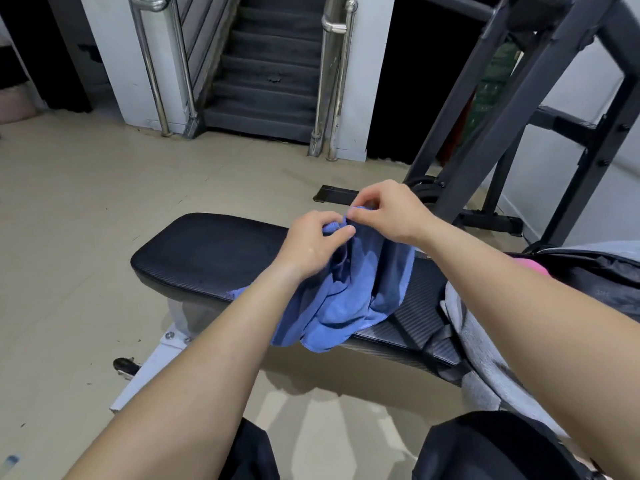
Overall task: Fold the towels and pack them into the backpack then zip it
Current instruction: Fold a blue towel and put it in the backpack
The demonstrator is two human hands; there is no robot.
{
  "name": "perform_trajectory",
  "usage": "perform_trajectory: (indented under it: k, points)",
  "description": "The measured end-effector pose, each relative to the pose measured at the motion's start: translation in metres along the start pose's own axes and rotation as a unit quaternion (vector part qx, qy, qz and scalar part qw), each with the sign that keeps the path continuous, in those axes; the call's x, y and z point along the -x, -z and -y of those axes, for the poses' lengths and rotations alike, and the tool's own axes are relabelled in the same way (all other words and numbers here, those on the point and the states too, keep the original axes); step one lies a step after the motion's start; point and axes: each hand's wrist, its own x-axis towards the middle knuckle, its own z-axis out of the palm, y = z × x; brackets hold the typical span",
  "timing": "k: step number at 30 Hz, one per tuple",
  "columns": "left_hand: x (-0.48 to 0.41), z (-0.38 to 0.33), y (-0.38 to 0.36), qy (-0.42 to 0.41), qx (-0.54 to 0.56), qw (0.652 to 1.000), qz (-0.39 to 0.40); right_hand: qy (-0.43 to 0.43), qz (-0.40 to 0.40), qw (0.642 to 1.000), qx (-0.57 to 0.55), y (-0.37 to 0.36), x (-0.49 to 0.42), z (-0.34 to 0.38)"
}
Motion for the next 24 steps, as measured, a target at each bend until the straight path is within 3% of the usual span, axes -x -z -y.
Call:
perform_trajectory:
  k: [13, 24]
  points:
    - [-0.014, 0.026, 0.002, 0.075, -0.063, 0.988, -0.122, -0.123, 0.028, 0.991, -0.038, -0.007, 0.043, -0.086]
    - [-0.019, 0.042, -0.009, 0.137, -0.111, 0.976, -0.129, -0.207, 0.038, 0.966, -0.149, -0.007, 0.067, -0.138]
